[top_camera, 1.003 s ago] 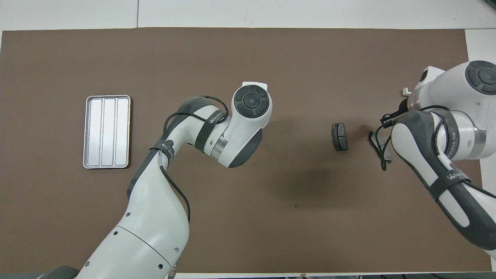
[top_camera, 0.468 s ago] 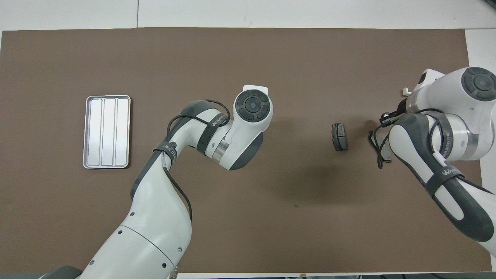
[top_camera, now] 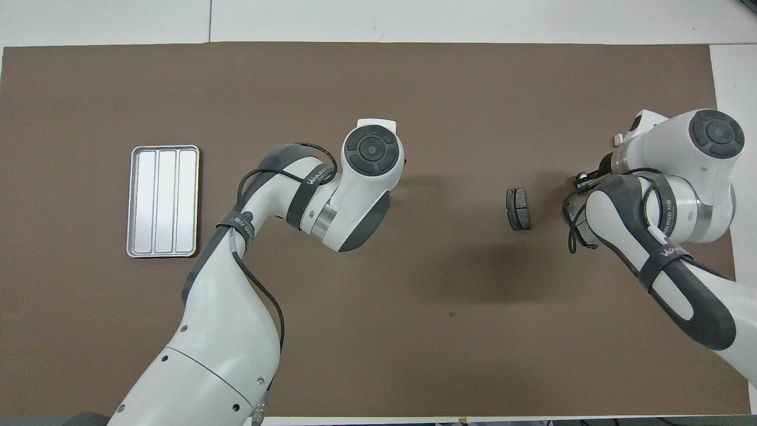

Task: Place bearing gear from tray to pile
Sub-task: 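Set the second bearing mid-table with the left gripper and withdraw it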

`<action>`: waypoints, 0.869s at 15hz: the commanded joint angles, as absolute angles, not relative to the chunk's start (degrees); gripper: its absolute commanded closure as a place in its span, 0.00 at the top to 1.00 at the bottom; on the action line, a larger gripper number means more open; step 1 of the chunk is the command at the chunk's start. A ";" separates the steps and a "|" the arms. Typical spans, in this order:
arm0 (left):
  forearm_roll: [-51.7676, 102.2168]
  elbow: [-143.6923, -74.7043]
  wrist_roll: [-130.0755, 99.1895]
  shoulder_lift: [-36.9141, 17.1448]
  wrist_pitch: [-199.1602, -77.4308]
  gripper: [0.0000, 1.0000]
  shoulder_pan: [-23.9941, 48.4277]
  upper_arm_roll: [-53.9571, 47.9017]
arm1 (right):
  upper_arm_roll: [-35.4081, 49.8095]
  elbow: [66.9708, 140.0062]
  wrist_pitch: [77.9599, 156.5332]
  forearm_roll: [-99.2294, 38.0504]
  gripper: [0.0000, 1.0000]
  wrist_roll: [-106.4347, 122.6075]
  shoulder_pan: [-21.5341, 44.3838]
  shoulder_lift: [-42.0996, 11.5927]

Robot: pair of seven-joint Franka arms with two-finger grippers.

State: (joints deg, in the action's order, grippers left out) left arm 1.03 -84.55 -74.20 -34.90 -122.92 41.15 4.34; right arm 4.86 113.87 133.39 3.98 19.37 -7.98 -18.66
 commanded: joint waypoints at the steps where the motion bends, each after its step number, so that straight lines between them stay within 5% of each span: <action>1: 0.53 -87.36 -71.48 -24.73 -115.60 1.00 37.19 4.48 | 5.71 114.17 135.53 3.25 0.00 20.48 -9.05 -19.25; 2: 0.53 -88.23 -68.76 -22.00 -113.40 1.00 35.35 4.48 | 5.71 114.17 135.35 3.25 0.00 20.39 -9.05 -19.25; 4: 0.88 -91.04 -60.69 -15.50 -108.83 1.00 30.61 4.48 | 5.80 114.08 134.48 3.25 0.99 18.65 -8.96 -19.16; 10: 1.14 -94.48 -34.32 -2.39 -95.47 1.00 16.72 4.48 | 8.25 112.60 127.11 2.90 1.00 4.18 -4.76 -14.87; 13: 1.14 -94.22 -23.23 0.52 -92.12 1.00 11.53 4.57 | 11.07 104.97 118.85 0.88 1.00 -12.77 1.90 -14.67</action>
State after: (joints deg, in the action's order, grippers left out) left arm 1.00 -92.05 -29.04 -2.20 -93.58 14.07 5.33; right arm 9.74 109.70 124.13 2.21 -3.18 -2.41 -15.22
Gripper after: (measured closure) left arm 0.000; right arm 0.000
